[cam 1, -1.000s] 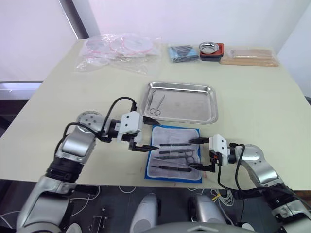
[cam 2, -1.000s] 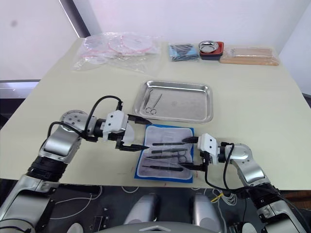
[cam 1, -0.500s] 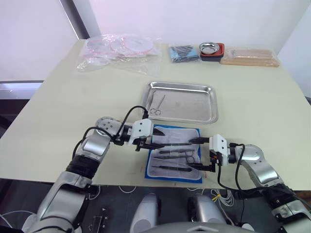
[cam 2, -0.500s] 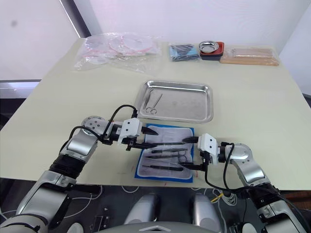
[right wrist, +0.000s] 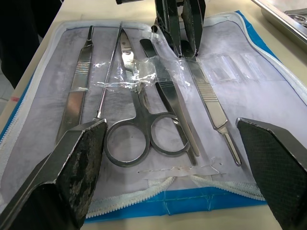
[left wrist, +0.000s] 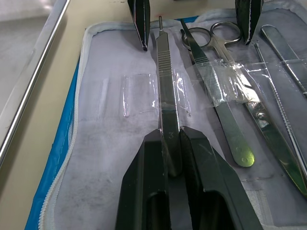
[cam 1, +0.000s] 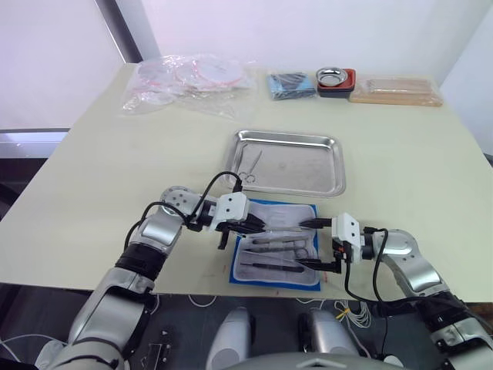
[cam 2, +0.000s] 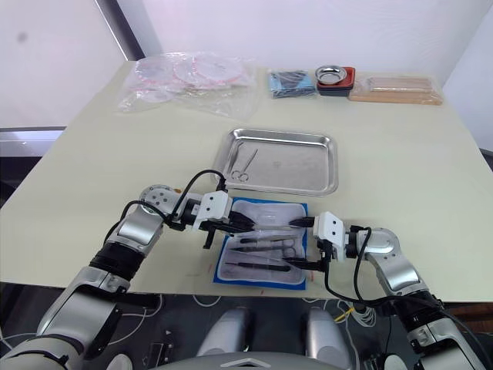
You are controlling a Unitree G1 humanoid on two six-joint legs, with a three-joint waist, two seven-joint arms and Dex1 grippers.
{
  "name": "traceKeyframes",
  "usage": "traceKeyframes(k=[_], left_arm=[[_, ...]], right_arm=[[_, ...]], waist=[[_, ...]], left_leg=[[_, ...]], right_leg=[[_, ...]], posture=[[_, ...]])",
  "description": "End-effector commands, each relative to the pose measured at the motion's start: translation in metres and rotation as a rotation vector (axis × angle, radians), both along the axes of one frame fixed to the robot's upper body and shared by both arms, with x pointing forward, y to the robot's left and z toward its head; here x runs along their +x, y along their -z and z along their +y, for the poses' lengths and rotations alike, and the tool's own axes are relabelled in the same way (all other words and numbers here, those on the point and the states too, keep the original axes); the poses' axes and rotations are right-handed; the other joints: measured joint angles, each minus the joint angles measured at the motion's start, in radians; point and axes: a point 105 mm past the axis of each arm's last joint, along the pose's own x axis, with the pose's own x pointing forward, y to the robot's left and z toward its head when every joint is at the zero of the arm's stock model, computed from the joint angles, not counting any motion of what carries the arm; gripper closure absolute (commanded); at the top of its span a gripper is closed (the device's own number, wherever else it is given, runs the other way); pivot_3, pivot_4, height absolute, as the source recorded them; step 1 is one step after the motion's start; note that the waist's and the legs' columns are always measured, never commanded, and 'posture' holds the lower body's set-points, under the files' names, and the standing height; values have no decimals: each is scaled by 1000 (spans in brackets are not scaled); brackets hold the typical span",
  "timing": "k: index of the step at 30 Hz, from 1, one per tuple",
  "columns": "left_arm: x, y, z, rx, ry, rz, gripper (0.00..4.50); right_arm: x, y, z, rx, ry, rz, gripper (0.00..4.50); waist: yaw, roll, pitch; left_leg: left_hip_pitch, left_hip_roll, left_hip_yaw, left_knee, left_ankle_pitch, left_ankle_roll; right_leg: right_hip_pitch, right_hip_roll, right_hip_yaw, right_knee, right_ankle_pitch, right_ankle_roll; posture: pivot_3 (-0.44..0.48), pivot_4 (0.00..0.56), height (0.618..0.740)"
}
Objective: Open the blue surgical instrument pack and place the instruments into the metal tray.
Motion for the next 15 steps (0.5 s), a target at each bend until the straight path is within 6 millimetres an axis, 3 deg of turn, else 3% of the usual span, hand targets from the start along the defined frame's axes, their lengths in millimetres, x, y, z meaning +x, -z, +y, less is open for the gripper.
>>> traceKeyframes(k=[1,15], left_arm=[[1,-4,4,16,-11,15,4459],[-5,-39,2,32,-7,-12,4459]], right_arm=[[-19,47,-12,-125,29,179,0],[-19,49,-11,-125,21,186,0]], waist=[[0,0,0],[-2,1,0]], left_leg=[[0,0,0,0,0,0],[0,0,0,0,0,0]], right_leg=[[0,0,0,0,0,0],[0,0,0,0,0,0]], posture=[[0,150,740],[0,150,740]])
